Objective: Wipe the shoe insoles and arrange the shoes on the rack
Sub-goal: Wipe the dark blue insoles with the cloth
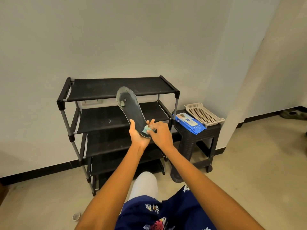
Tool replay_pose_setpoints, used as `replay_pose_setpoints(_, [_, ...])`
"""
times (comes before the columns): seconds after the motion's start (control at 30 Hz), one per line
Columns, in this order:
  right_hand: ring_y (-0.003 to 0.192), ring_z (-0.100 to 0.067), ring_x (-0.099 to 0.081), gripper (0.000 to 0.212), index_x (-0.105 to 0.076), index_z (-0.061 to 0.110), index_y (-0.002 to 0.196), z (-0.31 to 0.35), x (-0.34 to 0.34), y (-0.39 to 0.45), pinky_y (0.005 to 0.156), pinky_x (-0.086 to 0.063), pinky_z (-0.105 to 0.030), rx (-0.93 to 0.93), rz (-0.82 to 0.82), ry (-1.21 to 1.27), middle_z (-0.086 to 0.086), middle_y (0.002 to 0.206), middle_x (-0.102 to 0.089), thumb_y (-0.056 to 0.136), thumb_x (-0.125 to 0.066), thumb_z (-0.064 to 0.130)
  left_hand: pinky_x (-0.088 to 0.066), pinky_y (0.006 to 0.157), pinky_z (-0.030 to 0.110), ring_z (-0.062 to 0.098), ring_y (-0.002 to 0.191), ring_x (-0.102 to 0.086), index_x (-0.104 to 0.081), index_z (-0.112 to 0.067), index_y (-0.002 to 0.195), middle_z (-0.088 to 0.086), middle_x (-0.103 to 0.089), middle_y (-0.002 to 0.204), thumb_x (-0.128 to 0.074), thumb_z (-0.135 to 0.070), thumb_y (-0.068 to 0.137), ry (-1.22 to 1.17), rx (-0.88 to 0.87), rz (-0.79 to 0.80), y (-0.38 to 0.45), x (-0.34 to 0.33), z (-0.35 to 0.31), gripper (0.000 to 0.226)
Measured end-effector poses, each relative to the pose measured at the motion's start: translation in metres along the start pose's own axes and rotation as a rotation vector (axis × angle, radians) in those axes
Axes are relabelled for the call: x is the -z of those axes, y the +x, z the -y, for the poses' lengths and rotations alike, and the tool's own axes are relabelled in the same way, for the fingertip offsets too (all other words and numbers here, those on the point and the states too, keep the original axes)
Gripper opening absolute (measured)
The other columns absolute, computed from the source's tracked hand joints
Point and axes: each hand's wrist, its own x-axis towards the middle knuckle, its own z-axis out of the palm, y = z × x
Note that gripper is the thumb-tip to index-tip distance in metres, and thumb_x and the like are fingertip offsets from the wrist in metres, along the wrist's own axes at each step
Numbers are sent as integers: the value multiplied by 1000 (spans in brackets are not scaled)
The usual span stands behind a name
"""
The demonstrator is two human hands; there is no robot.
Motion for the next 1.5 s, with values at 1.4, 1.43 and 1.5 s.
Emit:
replay_pose_setpoints(1.4, [92, -11, -49, 20, -64, 13, 103, -8, -29, -17, 63, -36, -20, -63, -41, 49, 0, 96, -56, 90, -59, 28, -43, 90, 43, 31, 122, -50, -58, -3, 95, 24, -60, 120, -41, -63, 87, 40, -6, 16, 2, 32, -6, 62])
replay_pose_setpoints(1.43, [95, -13, -50, 20, -64, 12, 104, -7, -32, -15, 67, -38, -20, -65, -42, 69, -2, 101, -56, 89, -60, 25, -44, 89, 43, 31, 121, -50, -58, -3, 95, 24, -58, 122, -41, -63, 87, 38, -3, 17, 3, 34, -7, 63])
replay_pose_setpoints(1.5, [95, -12, -51, 18, -64, 11, 103, -2, -42, -19, 69, -39, -17, -9, 42, 111, -5, 102, -58, 88, -62, 21, -43, 94, 43, 32, 122, -50, -58, -2, 97, 24, -56, 126, -44, -63, 86, 3, -4, -8, 6, 39, -11, 64])
